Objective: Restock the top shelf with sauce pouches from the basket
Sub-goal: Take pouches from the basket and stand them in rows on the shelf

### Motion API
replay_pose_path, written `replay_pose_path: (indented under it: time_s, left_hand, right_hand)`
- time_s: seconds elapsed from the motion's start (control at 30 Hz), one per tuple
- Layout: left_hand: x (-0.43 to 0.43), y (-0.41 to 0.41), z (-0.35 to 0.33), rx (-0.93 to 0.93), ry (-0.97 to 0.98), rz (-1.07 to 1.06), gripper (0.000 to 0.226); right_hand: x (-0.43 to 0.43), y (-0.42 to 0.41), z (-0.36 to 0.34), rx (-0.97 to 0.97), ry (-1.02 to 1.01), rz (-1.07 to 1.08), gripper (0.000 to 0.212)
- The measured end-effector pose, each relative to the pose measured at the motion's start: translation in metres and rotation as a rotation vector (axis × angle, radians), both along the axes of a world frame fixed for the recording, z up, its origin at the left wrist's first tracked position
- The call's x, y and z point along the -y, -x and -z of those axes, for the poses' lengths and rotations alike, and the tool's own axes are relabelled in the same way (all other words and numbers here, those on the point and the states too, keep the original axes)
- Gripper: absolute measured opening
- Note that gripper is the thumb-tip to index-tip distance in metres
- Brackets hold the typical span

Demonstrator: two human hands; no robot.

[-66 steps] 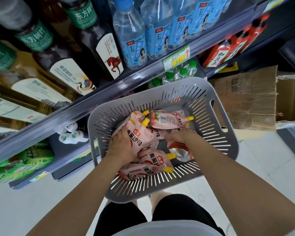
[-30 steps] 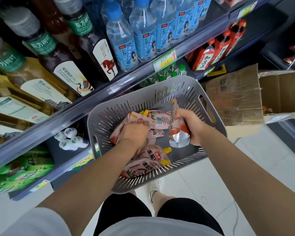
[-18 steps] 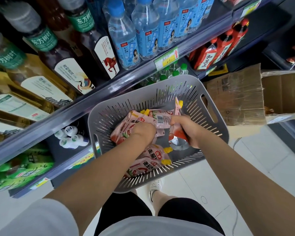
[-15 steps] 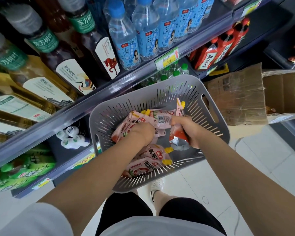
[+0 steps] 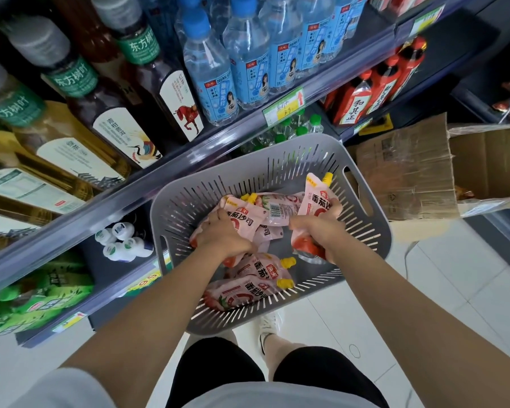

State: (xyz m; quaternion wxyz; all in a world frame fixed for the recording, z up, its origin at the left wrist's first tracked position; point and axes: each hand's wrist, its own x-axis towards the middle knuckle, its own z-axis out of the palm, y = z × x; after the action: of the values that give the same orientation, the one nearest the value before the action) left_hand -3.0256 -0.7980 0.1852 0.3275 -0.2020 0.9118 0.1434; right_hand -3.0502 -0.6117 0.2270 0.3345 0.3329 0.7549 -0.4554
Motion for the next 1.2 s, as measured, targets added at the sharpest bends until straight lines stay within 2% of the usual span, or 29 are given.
replay_pose_path:
  time_s: [0.13, 0.3, 0.5, 0.67, 0.83, 1.07, 1.2]
  left_hand:
    - [-0.003, 0.000, -0.008, -0.002, -0.013, -0.002, 0.126]
    - [-0.005, -0.004, -0.034, -0.061, -0.102, -0.037, 0.129]
    - [0.009, -0.015, -0.089, -0.231, -0.131, -0.015, 0.111]
    - [0.034, -0.053, -0.138, -0.436, -0.191, -0.059, 0.120]
    - [0.063, -0.108, -0.195, -0.635, -0.228, -0.113, 0.124]
    - [0.112, -0.182, -0.282, -1.054, -0.182, -0.250, 0.111]
    - [0.141, -0.206, -0.320, -1.276, -0.223, -0.371, 0.100]
  right_hand:
    - [-0.001, -0.002, -0.012, -0.014, -0.038, -0.035, 0.116]
    - [0.003, -0.005, -0.029, -0.086, -0.046, -0.076, 0.120]
    - [0.018, -0.017, -0.055, -0.178, -0.035, -0.081, 0.124]
    - [0.034, -0.040, -0.092, -0.363, -0.097, -0.030, 0.120]
    - [0.071, -0.075, -0.156, -0.525, -0.088, -0.130, 0.121]
    - [0.133, -0.117, -0.251, -0.907, 0.018, -0.257, 0.119]
    - [0.167, -0.138, -0.296, -1.033, 0.107, -0.305, 0.126]
